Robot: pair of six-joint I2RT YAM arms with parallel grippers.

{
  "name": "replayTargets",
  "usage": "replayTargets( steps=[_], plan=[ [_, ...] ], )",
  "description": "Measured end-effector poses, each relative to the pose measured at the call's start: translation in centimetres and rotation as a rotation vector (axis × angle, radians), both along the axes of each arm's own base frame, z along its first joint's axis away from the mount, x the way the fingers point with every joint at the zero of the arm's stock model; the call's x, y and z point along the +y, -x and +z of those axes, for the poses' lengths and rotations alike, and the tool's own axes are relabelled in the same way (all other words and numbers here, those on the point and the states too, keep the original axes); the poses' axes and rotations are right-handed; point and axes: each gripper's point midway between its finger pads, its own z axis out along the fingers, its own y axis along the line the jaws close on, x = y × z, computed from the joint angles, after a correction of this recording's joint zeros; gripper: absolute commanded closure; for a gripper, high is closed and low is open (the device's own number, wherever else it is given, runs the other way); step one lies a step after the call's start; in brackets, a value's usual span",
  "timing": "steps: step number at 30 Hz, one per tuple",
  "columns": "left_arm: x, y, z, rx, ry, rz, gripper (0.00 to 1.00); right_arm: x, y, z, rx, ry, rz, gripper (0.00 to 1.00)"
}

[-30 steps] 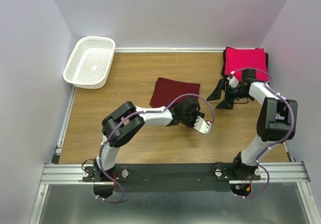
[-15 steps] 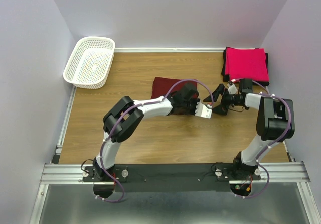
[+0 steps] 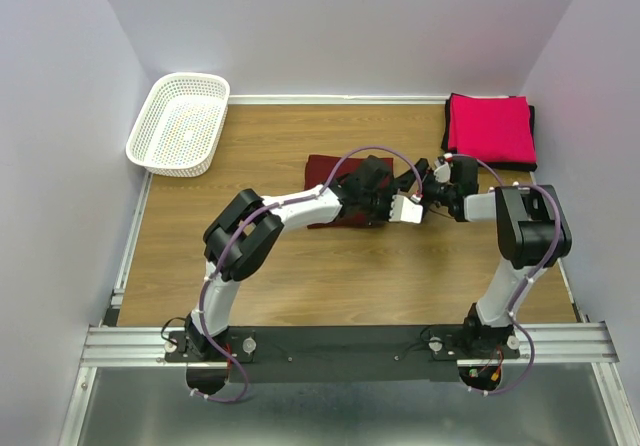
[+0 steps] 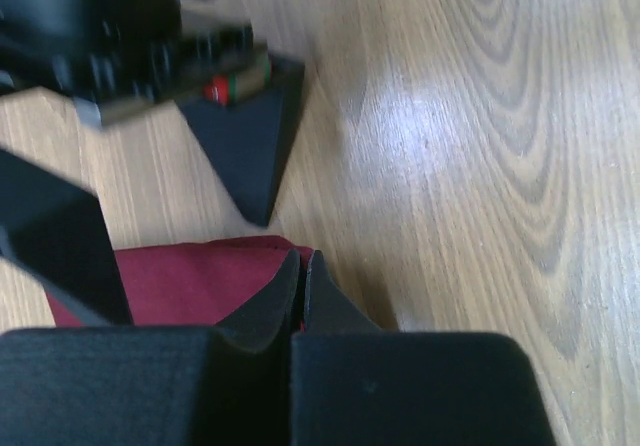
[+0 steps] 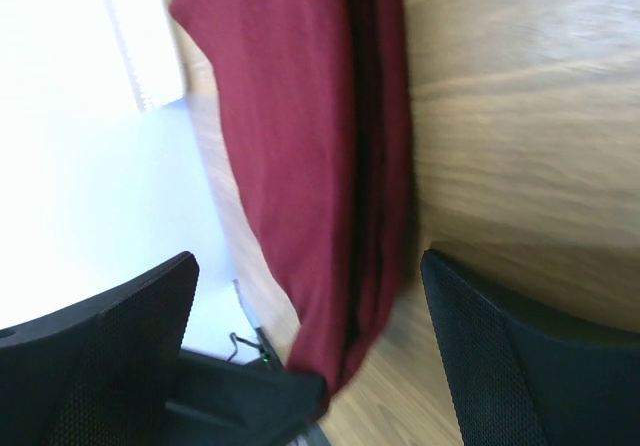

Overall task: Fold and stack the t-shirts
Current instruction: Put the neatly folded tshirt into the corner of the board with the right arm

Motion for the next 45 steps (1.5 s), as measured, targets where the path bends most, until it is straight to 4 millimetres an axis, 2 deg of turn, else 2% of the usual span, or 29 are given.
replayTargets(
  steps=[4,10,12,21,28,30,31,32,33,34,35,36,39,41,43,45],
  plan=[
    [-0.2,0.3,0.3,0.025,0.015,-0.001,1.0,0.9,-0.4,0.0,0.002,-0.032,-0.006,0.0],
    [-0.4,0.7,1.4,0.046,0.043,-0.001,1.0,1.7,-1.4,-0.2,0.01,-0.069,-0.024,0.14],
    [-0.5,0.8,1.6,0.054,0.049,0.001,1.0,2.1,-1.8,-0.3,0.011,-0.076,-0.026,0.16],
    [-0.8,0.5,2.5,0.081,0.082,0.018,1.0,2.9,-4.7,-1.3,-0.016,-0.062,-0.081,0.43],
    [-1.5,-0.6,4.6,0.07,0.134,0.038,1.0,3.4,-7.0,-1.6,-0.053,-0.032,-0.121,0.47],
    [-1.6,-0.8,4.8,0.069,0.141,0.04,1.0,3.3,-7.4,-1.7,-0.061,-0.025,-0.134,0.52],
    [-1.6,-0.8,4.9,0.07,0.142,0.04,1.0,3.3,-7.7,-1.8,-0.064,-0.015,-0.144,0.6],
    [-1.6,-0.8,4.8,0.071,0.141,0.041,0.97,3.3,-7.8,-2.0,-0.063,-0.014,-0.145,0.65],
    [-1.6,-0.8,4.8,0.073,0.141,0.042,0.85,3.3,-7.9,-2.1,-0.069,-0.007,-0.146,0.72],
    [-1.6,-0.8,4.7,0.074,0.14,0.043,0.78,3.3,-8.0,-2.3,-0.069,-0.002,-0.146,0.78],
    [-1.6,-0.8,4.7,0.078,0.141,0.047,0.72,3.3,-8.0,-2.6,-0.067,0.005,-0.143,0.87],
    [-1.5,-0.9,4.7,0.085,0.141,0.054,0.61,3.3,-8.2,-2.7,-0.072,0.018,-0.133,0.92],
    [-1.2,-1.2,4.9,0.114,0.153,0.062,0.54,3.3,-9.5,-2.6,-0.102,0.079,-0.093,0.99],
    [-0.5,-1.2,4.9,0.16,0.157,0.075,0.52,3.4,-10.8,-1.7,-0.148,0.137,-0.044,1.0],
    [1.1,-1.8,5.3,0.204,0.161,0.108,0.51,3.3,-12.5,0.0,-0.227,0.205,0.01,0.99],
    [3.6,-3.2,6.2,0.232,0.17,0.163,0.34,3.2,-13.9,1.6,-0.307,0.267,0.053,1.0]
  ],
)
